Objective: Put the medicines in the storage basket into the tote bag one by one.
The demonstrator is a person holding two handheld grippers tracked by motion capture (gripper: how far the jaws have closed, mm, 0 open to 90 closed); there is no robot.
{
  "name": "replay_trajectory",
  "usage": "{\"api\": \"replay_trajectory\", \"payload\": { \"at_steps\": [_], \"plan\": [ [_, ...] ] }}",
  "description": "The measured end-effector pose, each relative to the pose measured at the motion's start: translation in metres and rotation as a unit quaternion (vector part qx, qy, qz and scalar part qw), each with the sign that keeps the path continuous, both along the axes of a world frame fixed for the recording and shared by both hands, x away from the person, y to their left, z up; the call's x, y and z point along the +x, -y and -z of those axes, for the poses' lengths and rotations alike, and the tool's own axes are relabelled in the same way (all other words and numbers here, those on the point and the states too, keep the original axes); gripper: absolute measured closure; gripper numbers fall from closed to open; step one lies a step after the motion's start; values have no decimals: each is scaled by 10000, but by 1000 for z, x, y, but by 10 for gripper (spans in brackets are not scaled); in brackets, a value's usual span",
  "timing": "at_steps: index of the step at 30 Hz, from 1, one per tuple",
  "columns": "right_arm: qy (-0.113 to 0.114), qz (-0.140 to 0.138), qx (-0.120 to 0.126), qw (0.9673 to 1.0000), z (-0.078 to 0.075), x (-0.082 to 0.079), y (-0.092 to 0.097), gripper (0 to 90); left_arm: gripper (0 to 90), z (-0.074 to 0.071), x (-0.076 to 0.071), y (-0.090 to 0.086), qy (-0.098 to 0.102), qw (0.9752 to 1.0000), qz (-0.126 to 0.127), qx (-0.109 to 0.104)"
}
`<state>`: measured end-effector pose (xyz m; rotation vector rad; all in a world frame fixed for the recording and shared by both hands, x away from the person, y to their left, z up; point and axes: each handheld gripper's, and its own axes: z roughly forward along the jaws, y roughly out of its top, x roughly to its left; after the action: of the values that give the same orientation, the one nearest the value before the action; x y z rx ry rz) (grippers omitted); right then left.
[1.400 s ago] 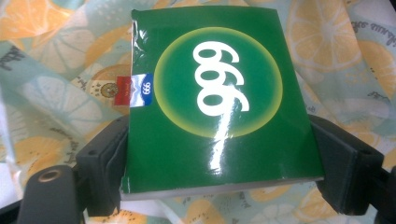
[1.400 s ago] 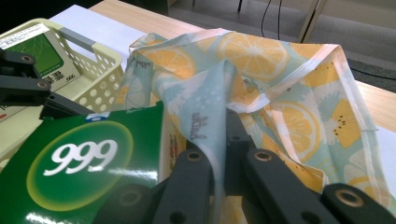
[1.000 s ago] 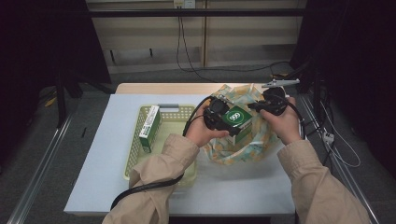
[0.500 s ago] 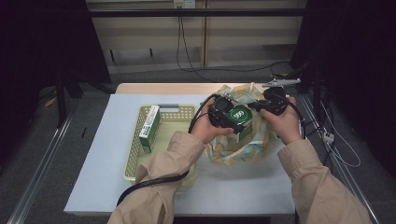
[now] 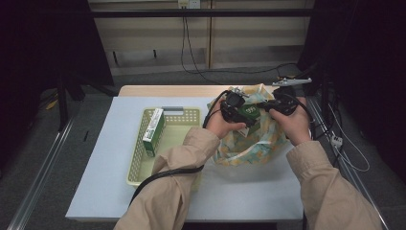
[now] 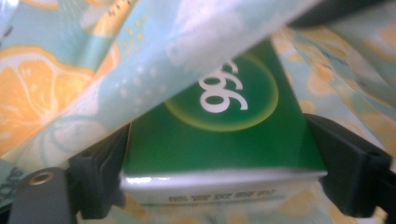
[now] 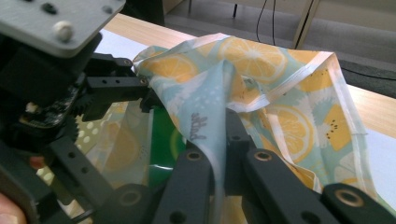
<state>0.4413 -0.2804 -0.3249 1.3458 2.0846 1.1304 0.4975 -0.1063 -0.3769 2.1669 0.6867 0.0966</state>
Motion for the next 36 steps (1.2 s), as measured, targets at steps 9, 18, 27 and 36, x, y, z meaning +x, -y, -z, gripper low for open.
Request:
{"api": "replay_trajectory", "payload": {
  "at_steps": [9, 18, 27, 36],
  "plan": [
    [-112, 56, -31, 9999, 11, 0, 4, 899, 115, -9, -11, -28, -198, 9997, 157, 2],
    [-192, 130, -110, 9997, 20, -6, 5, 898, 92, -32, -29, -80, -134, 9997, 212, -24],
    [-248, 27, -121, 9996, 26, -8, -5, 899, 97, -41, -40, -130, 53, 9999, 52, 150],
    [-282, 15, -121, 9995, 31, -9, -5, 899, 104, -40, -45, -170, 137, 9993, -150, 301]
  ]
}}
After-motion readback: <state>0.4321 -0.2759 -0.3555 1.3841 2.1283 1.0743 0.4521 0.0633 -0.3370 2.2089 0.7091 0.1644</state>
